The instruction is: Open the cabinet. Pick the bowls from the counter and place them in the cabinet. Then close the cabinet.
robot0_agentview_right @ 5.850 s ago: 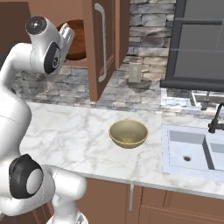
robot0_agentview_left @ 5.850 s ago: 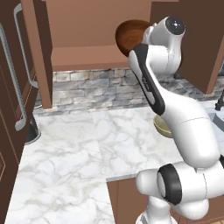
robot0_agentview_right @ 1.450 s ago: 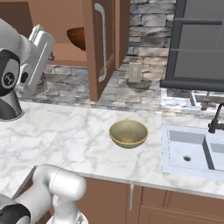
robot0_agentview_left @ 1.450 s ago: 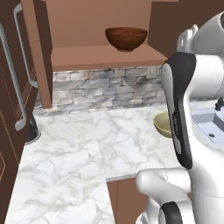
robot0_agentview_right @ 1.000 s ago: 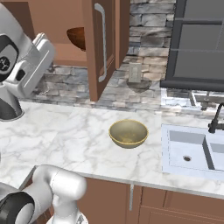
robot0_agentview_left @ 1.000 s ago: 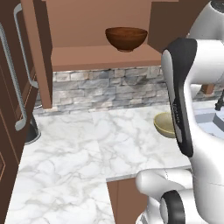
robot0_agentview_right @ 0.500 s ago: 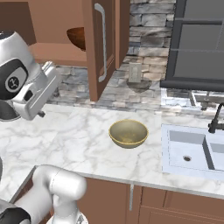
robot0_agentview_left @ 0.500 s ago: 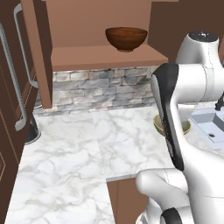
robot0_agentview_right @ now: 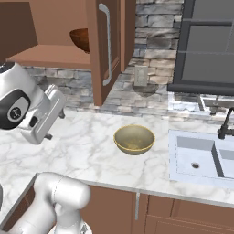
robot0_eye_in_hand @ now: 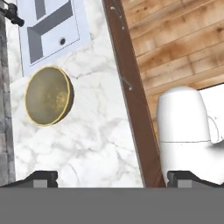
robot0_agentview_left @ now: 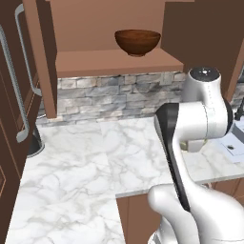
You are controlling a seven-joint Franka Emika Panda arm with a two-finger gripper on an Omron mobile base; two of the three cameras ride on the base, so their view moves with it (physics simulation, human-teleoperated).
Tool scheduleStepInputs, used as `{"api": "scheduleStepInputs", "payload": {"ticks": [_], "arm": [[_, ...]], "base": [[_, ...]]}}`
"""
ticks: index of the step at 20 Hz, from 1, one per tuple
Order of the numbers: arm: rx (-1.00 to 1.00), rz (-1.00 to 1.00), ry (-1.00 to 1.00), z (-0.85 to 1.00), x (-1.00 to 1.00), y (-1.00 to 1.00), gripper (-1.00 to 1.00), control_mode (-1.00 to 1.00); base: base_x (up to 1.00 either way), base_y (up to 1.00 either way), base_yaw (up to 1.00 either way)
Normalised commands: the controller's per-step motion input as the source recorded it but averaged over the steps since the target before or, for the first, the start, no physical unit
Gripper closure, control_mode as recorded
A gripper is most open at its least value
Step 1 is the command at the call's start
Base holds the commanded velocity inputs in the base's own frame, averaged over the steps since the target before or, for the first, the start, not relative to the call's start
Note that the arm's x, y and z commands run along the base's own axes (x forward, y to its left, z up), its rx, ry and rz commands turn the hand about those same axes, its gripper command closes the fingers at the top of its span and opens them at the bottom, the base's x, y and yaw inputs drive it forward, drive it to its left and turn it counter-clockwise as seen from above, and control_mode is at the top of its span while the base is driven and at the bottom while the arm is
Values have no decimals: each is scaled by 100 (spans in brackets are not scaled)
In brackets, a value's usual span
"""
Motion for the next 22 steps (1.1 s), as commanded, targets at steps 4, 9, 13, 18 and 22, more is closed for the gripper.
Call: {"api": "scheduleStepInputs", "payload": {"ticks": [4, 9, 13, 18, 22], "arm": [[-8, -9, 8, -24, 0, 0, -100, -100], [-4, -9, 4, -31, 8, 0, -100, -100], [-3, -8, 4, -35, 18, 0, -100, -100], [0, -1, 1, -49, 24, -6, -100, -100], [0, 0, 0, -54, 27, -3, -100, -100]], "base": [[0, 0, 0], [0, 0, 0], [0, 0, 0], [0, 0, 0], [0, 0, 0]]}}
